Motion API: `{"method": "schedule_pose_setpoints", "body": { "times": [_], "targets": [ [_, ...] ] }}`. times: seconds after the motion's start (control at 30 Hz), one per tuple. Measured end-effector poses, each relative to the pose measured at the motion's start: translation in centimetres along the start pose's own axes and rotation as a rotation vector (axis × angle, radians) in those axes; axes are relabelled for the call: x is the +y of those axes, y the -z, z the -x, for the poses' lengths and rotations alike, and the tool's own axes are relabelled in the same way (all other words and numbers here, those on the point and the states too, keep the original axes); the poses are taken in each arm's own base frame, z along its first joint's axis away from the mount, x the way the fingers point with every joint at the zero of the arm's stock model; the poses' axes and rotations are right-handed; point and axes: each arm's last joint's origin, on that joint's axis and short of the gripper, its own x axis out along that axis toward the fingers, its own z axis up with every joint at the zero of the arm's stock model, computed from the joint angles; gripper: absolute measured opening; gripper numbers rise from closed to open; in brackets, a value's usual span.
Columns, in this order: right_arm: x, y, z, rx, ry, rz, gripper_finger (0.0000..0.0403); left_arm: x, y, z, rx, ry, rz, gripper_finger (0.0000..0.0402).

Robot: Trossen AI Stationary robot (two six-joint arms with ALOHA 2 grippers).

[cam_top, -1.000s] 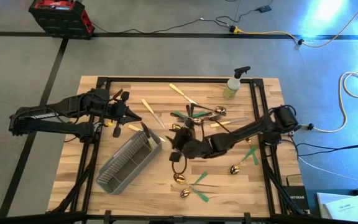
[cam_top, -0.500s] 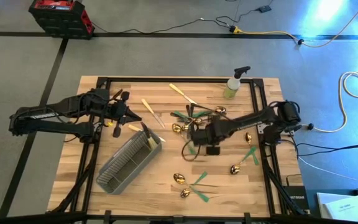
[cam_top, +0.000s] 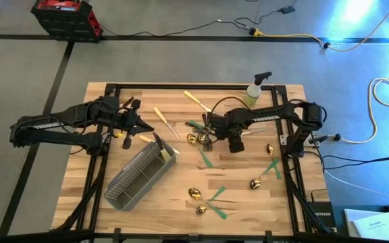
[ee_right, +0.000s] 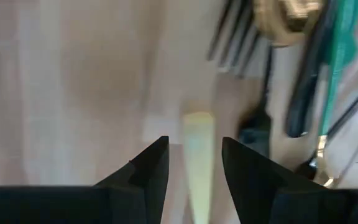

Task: Sort silverware
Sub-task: Put the table knife into the silverware tray

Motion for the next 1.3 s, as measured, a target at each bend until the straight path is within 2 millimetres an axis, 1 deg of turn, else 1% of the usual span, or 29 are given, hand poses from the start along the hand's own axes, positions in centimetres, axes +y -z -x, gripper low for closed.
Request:
{"method": "schedule_pose_setpoints", "body": {
  "times": [0.13, 0.43, 0.57, 0.67, 0.83, 0.93, 1.03, 1.13, 1.2, 1.3],
  "targets": [
    [-0.4, 0.4, -0.6, -0.005, -0.023, -0.014, 0.0131, 0.0, 0.1, 0.0, 0.007, 0.001, 0.004, 0.0],
    [0.2, 1.5, -2.9, -0.021, 0.011, -0.023, 0.0131, 0.0, 0.1, 0.0, 0.006, 0.001, 0.005, 0.0],
    [0.3, 1.8, -3.3, -0.012, 0.009, -0.023, 0.0129, 0.0, 0.1, 0.0, 0.006, 0.001, 0.005, 0.0],
    [0.4, 1.8, -3.3, -0.009, 0.005, -0.023, 0.011, 0.0, 0.0, 0.0, -0.001, 0.0, 0.003, 0.0],
    [0.4, 1.8, -3.3, -0.011, -0.005, -0.023, 0.0046, 0.0, 0.0, 0.0, -0.001, 0.0, 0.004, 0.0],
    [0.4, 1.8, -3.3, -0.012, -0.005, -0.053, 0.0044, 0.0, 0.0, 0.0, -0.001, 0.0, 0.003, 0.0],
    [0.4, 1.5, -2.9, -0.011, -0.026, -0.086, 0.0044, 0.0, 0.0, 0.0, -0.001, 0.0, 0.002, 0.0],
    [0.7, 0.8, -1.9, 0.01, -0.029, -0.102, 0.0044, 0.0, 0.0, 0.0, -0.001, 0.0, 0.003, 0.0],
    [1.2, 0.2, -0.8, 0.026, -0.033, -0.084, 0.0044, 0.0, 0.0, 0.0, -0.001, 0.0, 0.003, 0.0],
    [2.0, -1.4, 1.5, -0.022, -0.021, -0.067, 0.0044, 0.0, 0.0, 0.0, -0.001, 0.0, 0.003, 0.0]
  ]
}}
